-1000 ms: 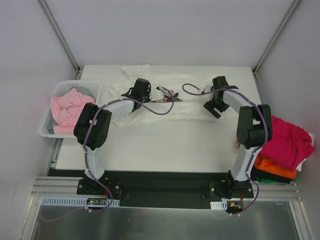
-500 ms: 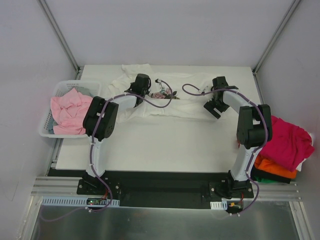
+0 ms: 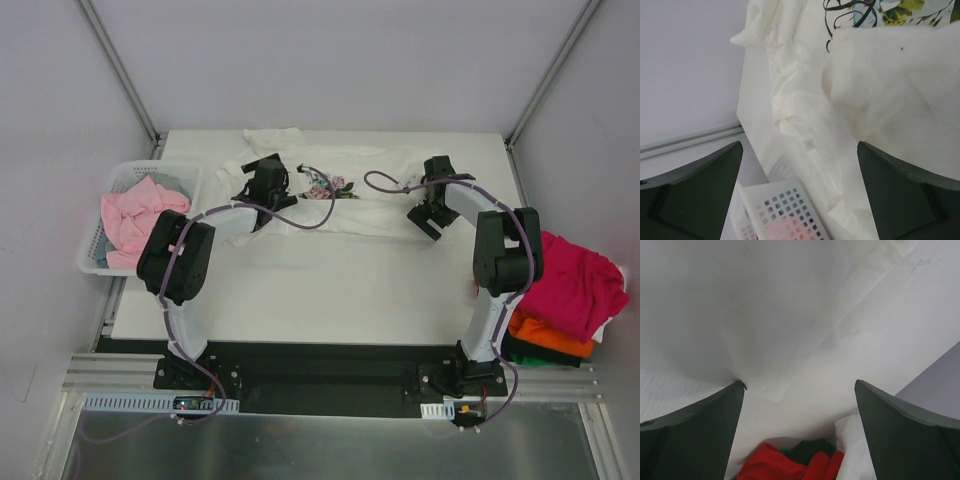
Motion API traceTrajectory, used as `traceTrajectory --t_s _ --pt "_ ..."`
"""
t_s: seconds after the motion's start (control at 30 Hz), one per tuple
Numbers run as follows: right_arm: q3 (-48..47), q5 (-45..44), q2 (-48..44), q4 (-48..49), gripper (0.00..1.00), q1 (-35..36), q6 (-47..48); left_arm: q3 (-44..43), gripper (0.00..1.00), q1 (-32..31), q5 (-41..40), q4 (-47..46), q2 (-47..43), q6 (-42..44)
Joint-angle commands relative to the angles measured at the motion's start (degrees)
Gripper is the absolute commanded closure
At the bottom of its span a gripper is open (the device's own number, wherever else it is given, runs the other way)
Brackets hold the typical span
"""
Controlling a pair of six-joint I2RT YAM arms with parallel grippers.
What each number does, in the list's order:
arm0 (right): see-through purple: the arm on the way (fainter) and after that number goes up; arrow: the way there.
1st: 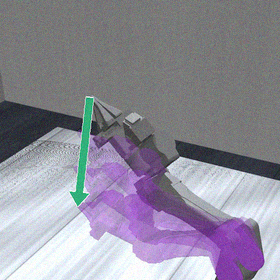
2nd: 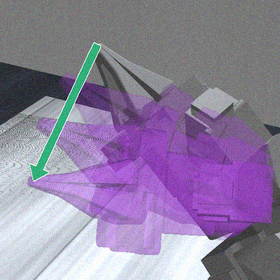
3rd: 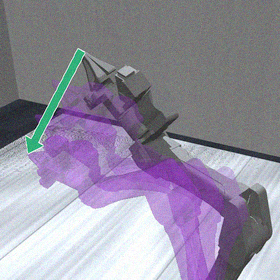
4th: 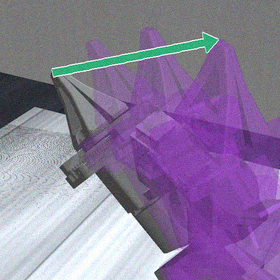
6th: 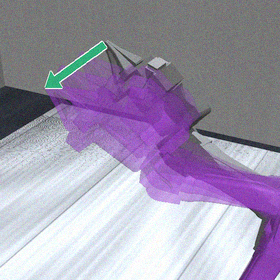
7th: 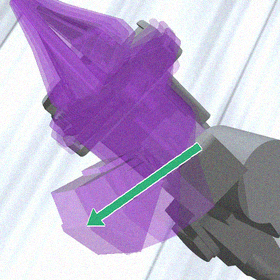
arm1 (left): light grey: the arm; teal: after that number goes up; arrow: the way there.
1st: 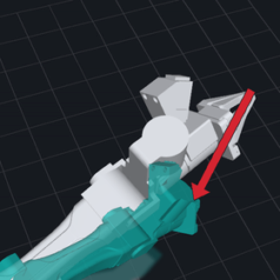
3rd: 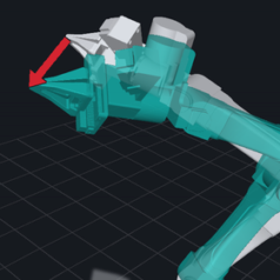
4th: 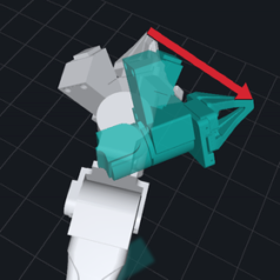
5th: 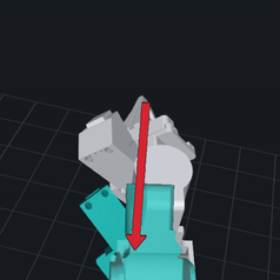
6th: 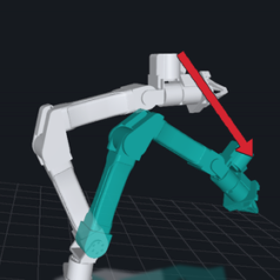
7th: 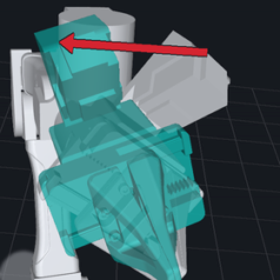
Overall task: Fold and stack the t-shirts
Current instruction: Fold the tshirt
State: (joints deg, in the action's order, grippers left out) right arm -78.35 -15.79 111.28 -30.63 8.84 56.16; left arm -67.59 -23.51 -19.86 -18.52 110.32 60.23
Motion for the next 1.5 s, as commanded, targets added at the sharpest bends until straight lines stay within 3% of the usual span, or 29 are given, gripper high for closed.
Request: traceTrajectory --t_s 0.0,0.2,0.93,1.03,1.07,1.17,1.33,1.47 --pt "0.3 -0.03 -0.37 -0.13 0.03 0.21 -0.44 4.13 0.01 0.57 2.19 2.16 -10.47 -5.28" --pt "-0.32 0.59 -0.19 -0.48 0.03 0.39 -0.88 8.52 0.01 0.57 3.16 5.34 -15.14 -6.79" --pt "0.47 -0.12 -0.98 -0.39 0.03 0.48 -0.18 9.67 0.04 1.36 4.56 5.96 -8.28 -8.9" --pt "0.39 0.14 -0.89 -0.31 0.03 0.39 -0.35 9.32 0.1 2.06 4.48 6.04 -7.32 -8.64" --pt "0.47 0.15 -0.81 -0.31 0.03 0.47 -0.26 9.06 0.19 2.32 4.48 6.04 -7.05 -8.55" --pt "1.0 0.15 -0.81 -0.13 0.03 0.56 -0.35 8.44 0.33 3.46 4.3 6.04 -5.65 -8.02" --pt "1.62 -0.38 -1.07 0.13 0.03 0.56 -0.09 8.53 0.52 4.87 5.09 6.13 -4.85 -8.11" --pt "1.09 -0.12 -1.16 -0.3 0.03 0.47 -0.35 8.79 0.79 5.05 5.35 6.22 -4.94 -8.63"
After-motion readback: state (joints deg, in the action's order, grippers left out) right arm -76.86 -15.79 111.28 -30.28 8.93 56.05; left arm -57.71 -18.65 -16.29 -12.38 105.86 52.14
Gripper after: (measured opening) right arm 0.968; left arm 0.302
